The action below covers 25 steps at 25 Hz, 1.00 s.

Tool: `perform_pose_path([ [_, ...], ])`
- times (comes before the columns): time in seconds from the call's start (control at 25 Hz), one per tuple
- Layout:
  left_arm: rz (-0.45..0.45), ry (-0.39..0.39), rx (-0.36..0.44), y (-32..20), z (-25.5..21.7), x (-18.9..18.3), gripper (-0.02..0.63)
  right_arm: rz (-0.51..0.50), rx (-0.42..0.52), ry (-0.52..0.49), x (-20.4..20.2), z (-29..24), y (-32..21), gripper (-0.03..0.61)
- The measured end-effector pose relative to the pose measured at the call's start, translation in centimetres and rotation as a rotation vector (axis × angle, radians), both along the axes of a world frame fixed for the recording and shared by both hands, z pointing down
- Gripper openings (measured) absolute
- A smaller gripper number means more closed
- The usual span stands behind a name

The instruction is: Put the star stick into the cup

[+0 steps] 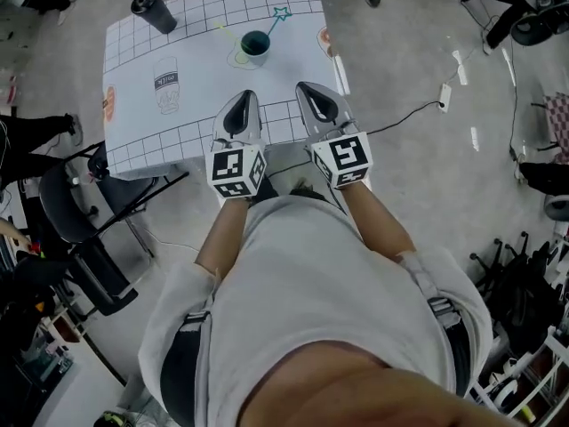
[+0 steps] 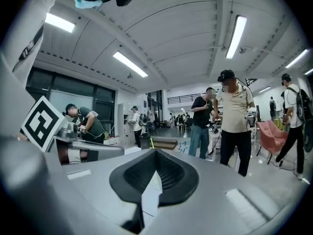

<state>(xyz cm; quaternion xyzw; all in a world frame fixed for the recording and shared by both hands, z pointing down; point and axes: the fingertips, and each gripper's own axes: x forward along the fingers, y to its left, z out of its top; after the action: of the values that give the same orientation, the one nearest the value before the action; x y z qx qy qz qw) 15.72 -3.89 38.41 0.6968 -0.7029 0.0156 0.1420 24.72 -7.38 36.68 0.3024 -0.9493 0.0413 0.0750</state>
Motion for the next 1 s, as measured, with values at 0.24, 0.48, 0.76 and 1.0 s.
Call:
perform_pose_path([
  [0.24,-0.062,0.020,0.031,3.8,-1.7,5.3,0.003,-0.073,0.046,-0.024,4.2,-2.4,4.0,-0.002],
  [0.48,-0.075,-0.039,0.065,6.4,-3.2,9.2,0.003,-0.078,0.057,-0.056,7.9,-3.1,6.2,-0.002],
  [0.76,-0.085,-0.067,0.045,8.0,-4.1,11.6,0.003,-0.062,0.034,-0.069,11.0,-3.9,7.5,-0.002],
  [1.0,-0.060,-0.096,0.033,7.7,-4.6,13.4,0.003,-0.031,0.008,-0.090,13.2,-3.7,7.7,-0.002],
])
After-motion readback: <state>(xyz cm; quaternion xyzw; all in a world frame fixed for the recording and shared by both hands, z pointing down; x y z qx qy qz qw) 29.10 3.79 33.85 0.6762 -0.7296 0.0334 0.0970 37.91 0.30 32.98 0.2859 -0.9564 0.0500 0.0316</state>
